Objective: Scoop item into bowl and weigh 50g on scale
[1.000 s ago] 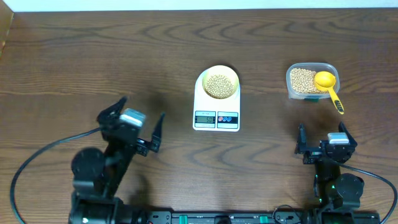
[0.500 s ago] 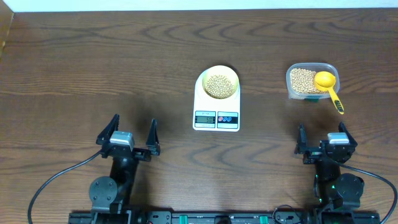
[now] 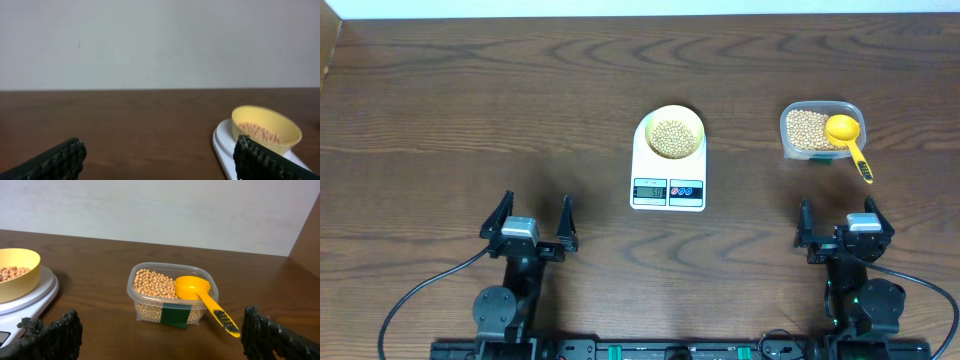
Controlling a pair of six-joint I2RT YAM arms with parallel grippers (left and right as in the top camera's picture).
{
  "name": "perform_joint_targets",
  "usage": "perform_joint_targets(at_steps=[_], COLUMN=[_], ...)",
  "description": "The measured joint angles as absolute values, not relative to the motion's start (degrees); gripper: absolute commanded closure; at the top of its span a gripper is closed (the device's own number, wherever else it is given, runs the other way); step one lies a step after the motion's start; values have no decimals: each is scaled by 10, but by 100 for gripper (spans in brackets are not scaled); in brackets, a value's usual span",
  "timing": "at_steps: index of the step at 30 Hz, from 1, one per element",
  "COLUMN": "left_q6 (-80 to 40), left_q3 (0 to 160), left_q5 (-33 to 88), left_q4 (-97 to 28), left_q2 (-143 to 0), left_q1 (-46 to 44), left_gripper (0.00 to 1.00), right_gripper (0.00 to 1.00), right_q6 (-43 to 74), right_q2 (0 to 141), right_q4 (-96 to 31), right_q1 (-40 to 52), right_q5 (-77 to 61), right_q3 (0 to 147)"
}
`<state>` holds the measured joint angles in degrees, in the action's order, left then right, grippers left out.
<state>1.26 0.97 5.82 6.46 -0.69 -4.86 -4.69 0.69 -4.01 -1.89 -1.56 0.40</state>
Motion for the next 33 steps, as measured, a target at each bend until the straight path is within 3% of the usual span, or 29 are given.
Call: perform_joint_targets(at_steps=[9, 33], left_q6=[12, 12], left_q3=[7, 8], left_q5=[52, 46], left_q4=[-8, -12], left_q2=[-6, -6], left_q1=[-48, -48], left_gripper=[4, 4], right_gripper=[1, 1], right_q6=[-47, -47], right_q2=[7, 7], right_q4=[-40, -40], right_q1=[-19, -19], right_q5=[-16, -16], right_q3=[4, 4])
